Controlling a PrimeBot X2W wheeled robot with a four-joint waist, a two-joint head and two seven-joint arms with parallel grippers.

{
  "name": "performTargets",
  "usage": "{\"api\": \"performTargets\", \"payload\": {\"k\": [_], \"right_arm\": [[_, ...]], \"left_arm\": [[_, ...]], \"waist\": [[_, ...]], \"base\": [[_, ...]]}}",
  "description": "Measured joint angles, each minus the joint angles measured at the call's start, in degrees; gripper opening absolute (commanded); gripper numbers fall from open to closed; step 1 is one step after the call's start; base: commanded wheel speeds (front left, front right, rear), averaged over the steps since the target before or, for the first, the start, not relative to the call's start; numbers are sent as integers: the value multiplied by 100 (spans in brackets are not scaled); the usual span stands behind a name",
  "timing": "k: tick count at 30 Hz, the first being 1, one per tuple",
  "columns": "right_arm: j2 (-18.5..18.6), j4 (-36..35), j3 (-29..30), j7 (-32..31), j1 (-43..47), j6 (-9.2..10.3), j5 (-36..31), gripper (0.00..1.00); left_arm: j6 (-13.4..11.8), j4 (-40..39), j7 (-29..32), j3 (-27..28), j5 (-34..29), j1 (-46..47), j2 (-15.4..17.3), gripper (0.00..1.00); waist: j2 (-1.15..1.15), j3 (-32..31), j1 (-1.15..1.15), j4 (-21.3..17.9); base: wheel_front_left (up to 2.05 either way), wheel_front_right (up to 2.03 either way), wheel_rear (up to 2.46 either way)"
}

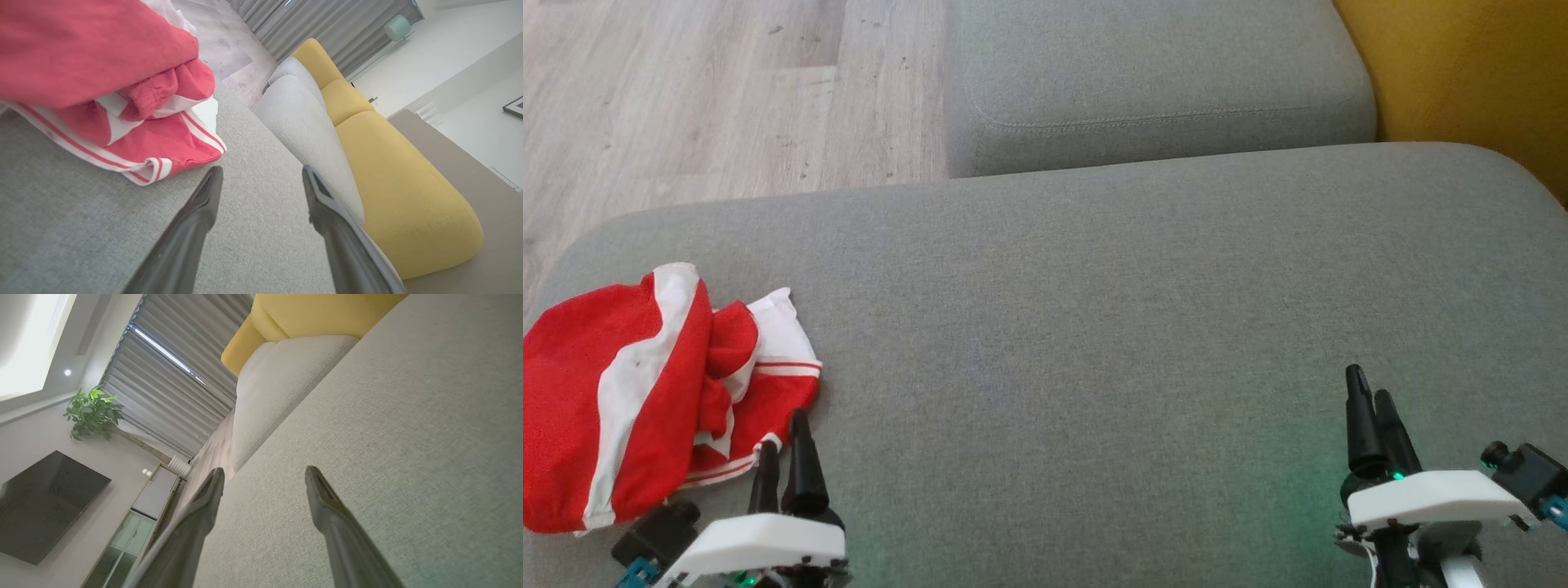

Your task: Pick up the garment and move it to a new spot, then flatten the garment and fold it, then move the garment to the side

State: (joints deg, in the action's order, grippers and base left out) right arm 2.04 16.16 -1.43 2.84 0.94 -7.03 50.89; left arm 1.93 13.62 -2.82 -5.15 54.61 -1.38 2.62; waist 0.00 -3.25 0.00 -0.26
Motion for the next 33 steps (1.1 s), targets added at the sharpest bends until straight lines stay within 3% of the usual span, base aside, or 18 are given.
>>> {"api": "performTargets", "payload": {"k": [33], "right_arm": [[19, -182, -374, 532, 70, -1, -2305, 100]], "left_arm": [[-196, -204, -543, -421, -2245, -29, 4, 100]], "waist": [[0, -108, 0, -72]], "base": [[0, 0, 0]]}}
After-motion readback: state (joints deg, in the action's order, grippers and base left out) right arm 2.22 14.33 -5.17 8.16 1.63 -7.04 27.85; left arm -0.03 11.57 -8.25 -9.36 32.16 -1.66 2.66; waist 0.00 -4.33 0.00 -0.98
